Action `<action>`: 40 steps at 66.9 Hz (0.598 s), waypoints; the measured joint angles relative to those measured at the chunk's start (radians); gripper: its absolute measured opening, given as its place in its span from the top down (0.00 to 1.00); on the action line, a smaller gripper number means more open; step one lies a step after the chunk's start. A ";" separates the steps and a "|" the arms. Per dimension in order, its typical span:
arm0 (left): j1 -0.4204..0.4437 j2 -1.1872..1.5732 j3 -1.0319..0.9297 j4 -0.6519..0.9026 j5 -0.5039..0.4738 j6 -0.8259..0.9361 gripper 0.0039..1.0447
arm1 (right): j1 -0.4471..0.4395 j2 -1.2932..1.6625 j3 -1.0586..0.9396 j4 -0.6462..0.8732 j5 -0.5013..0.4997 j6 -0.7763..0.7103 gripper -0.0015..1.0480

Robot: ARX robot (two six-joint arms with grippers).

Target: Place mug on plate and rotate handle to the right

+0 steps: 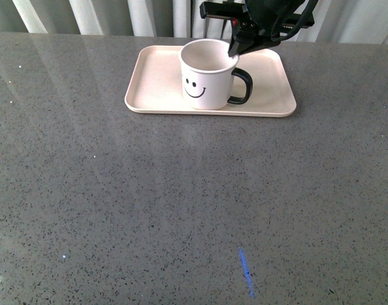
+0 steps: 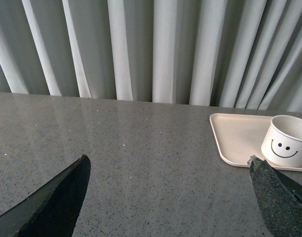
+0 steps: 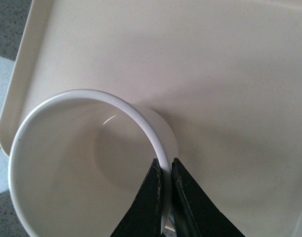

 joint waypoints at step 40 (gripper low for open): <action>0.000 0.000 0.000 0.000 0.000 0.000 0.09 | -0.095 0.076 0.287 -0.230 -0.202 -0.333 0.98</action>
